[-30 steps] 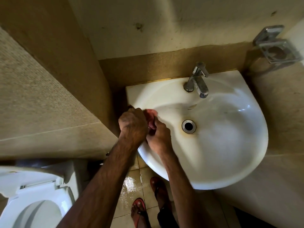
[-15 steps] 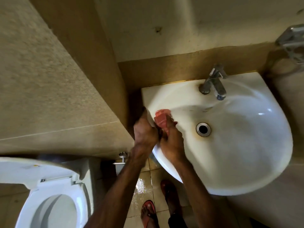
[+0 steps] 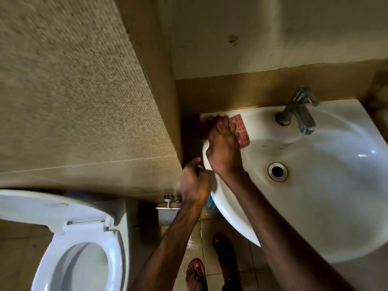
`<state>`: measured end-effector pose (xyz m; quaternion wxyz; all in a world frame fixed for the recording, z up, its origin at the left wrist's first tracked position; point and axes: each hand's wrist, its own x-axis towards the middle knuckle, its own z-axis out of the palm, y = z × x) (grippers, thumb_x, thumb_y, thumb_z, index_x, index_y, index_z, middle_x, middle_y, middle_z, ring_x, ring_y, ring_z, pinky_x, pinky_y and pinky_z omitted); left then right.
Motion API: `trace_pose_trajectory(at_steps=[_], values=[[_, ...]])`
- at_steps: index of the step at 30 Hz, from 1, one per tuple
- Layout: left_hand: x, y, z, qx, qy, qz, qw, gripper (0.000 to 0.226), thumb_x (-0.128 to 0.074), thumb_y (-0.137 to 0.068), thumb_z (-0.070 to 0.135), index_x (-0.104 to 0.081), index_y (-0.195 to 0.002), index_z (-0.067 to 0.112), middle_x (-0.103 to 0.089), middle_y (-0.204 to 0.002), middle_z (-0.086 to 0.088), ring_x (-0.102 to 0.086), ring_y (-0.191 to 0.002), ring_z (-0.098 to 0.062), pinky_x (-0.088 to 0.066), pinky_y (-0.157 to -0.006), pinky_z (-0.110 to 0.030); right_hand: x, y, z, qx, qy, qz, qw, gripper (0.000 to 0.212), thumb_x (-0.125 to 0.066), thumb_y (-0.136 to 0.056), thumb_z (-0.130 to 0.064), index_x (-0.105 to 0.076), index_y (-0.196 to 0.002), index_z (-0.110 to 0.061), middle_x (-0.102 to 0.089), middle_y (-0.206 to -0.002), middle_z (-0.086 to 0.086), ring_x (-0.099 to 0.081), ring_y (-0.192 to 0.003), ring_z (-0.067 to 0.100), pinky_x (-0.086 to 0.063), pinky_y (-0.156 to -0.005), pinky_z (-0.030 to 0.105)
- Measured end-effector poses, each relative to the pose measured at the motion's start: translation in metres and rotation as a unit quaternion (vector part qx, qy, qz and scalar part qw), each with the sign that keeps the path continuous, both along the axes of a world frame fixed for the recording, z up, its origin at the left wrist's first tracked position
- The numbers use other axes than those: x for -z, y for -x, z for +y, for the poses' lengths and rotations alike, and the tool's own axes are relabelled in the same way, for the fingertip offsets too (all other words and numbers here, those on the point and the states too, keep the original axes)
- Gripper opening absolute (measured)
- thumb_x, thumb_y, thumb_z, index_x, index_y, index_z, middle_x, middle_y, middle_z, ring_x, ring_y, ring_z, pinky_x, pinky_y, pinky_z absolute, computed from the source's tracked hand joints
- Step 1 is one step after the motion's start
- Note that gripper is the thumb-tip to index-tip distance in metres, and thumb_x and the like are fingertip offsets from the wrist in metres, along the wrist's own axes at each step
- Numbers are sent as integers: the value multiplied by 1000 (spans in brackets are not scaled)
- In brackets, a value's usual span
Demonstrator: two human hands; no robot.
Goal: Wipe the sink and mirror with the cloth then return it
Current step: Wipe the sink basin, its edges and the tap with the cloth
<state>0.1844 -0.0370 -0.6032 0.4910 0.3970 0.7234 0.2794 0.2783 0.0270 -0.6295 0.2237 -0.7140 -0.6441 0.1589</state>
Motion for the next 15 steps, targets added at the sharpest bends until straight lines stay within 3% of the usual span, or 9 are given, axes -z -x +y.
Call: trace_pose_trajectory(at_steps=[2, 7, 10, 13, 15], values=[[8, 1, 0, 6, -5, -1, 1000, 58, -34, -79, 29, -67, -126, 22, -73, -119, 1, -67, -113, -20, -55, -100, -47, -5, 3, 18, 20, 1, -29, 999, 51, -62, -93, -17, -54, -143, -14, -37, -159, 27, -28, -150, 49, -30, -122, 58], [-2, -1, -9, 23, -7, -4, 1000, 50, -35, -84, 25, -68, -121, 24, -76, -106, -5, -71, -101, -32, -60, -88, -48, -6, 21, 23, 39, 19, -53, 998, 48, -63, -93, -15, -57, -141, -11, -27, -163, 30, -24, -152, 49, -21, -125, 59], [-4, -3, -14, 19, 0, 0, 1000, 41, -40, -94, 14, -68, -122, 20, -73, -112, -4, -68, -104, -23, -58, -91, -41, -6, 13, 12, -16, 39, -82, 996, 45, -63, -88, -19, -64, -134, -16, -33, -161, 25, -26, -152, 45, -25, -124, 58], [-3, -2, -18, 2, 7, -10, 1000, 38, -41, -89, 14, -70, -113, 16, -73, -105, -5, -66, -99, -22, -54, -84, -37, -6, 6, -19, -99, 18, -95, 990, 41, -57, -78, -25, -74, -115, -20, -42, -157, 20, -35, -148, 43, -35, -118, 56], [0, 2, -20, -17, 1, -18, 1000, 39, -42, -80, 19, -71, -106, 17, -75, -99, -4, -69, -96, -25, -59, -83, -43, -5, 2, -45, -133, -15, -73, 988, 40, -53, -79, -28, -76, -111, -23, -46, -157, 17, -40, -147, 43, -40, -116, 56]])
